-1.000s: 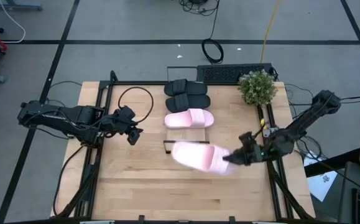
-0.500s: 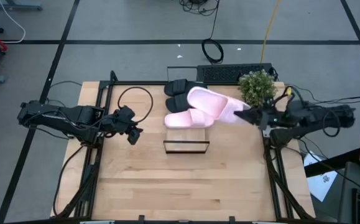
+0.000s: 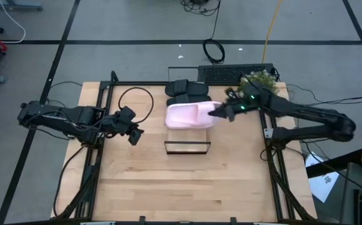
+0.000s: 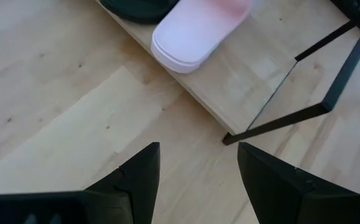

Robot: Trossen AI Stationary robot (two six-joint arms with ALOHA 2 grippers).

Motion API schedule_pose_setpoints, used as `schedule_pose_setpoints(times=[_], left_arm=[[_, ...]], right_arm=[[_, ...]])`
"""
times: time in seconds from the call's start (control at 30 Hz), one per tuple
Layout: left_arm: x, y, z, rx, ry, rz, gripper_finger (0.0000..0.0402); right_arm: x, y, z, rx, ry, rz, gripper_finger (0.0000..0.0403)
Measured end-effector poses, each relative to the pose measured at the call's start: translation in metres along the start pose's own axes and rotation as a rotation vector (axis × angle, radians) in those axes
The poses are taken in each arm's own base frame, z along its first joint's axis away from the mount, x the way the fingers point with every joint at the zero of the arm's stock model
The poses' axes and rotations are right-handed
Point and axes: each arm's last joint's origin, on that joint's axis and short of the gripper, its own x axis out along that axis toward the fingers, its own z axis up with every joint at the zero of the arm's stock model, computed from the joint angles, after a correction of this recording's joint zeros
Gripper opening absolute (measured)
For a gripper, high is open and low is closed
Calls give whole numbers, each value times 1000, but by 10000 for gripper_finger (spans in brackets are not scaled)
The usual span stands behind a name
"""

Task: Pick and place slides into the shelf
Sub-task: Put the pink slides on the shelf

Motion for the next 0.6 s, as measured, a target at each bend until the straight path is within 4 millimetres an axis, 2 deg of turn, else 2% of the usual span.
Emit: schedule_pose_setpoints(times=[0.1, 0.23, 0.43, 0.6], left_arm=[[0, 0, 0, -16, 10, -9, 209], [0, -1, -1, -28, 24, -21, 209], [0, -1, -1, -35, 25, -21, 209], [0, -1, -1, -35, 20, -17, 209]], right_arm=[[19, -19, 13, 50, 74, 96, 0], [42, -46, 14, 152, 192, 130, 0], [57, -58, 10, 238, 296, 163, 0], [57, -60, 8, 274, 308, 146, 0]])
